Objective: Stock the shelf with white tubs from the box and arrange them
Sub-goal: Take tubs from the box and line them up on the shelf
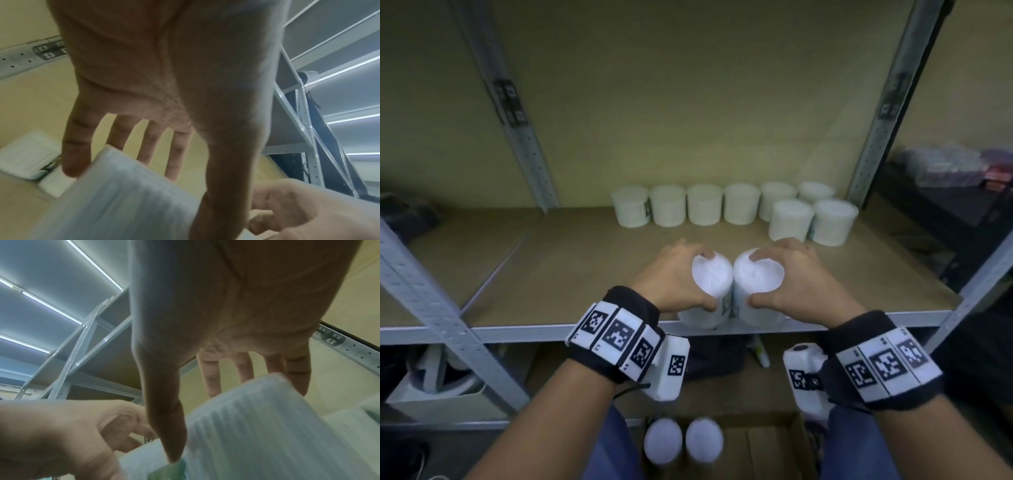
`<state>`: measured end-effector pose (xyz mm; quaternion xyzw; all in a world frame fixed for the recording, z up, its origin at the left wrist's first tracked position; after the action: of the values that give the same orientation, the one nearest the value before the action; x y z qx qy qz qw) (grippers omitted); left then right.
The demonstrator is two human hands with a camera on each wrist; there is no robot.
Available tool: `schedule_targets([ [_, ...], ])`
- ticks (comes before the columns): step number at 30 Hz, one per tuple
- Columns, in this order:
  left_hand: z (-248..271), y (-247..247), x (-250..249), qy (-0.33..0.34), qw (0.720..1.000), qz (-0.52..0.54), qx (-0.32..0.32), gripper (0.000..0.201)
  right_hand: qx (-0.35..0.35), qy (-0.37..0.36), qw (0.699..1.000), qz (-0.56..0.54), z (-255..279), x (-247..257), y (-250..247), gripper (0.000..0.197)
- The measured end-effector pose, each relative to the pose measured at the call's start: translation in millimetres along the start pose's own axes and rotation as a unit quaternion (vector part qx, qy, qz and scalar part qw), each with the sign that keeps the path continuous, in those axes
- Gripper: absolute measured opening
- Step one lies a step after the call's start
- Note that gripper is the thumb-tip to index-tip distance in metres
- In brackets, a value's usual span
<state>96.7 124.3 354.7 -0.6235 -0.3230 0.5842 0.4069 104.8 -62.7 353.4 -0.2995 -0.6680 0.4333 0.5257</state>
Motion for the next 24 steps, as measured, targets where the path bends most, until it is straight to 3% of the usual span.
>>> schedule_targets([
  [8, -25, 23, 23, -0.038, 0.999, 0.023, -0.009, 0.07, 0.011, 0.013, 1.0, -0.002, -32, -13, 36, 0.066],
  [19, -20, 28, 23, -0.021, 1.0, -0.011, 0.003, 0.071, -0.002, -0.008, 1.0, 0.01, -32, -17, 45, 0.066],
  [24, -4, 23, 15, 0.01, 0.998, -0.03, -0.05, 0.06, -0.05, -0.039, 0.998, 0.013, -21, -13, 37, 0.053],
])
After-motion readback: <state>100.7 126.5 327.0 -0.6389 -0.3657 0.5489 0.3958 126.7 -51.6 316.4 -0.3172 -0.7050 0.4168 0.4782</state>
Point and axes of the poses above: each hand's wrist, its own z-axis away from the middle knuckle, its own y-axis out of the palm, x = y × z, the point moved 4 cm from there along -z, towards the middle knuckle, and after that the axes turned 1 degree about -y, right-handed, at the moved point
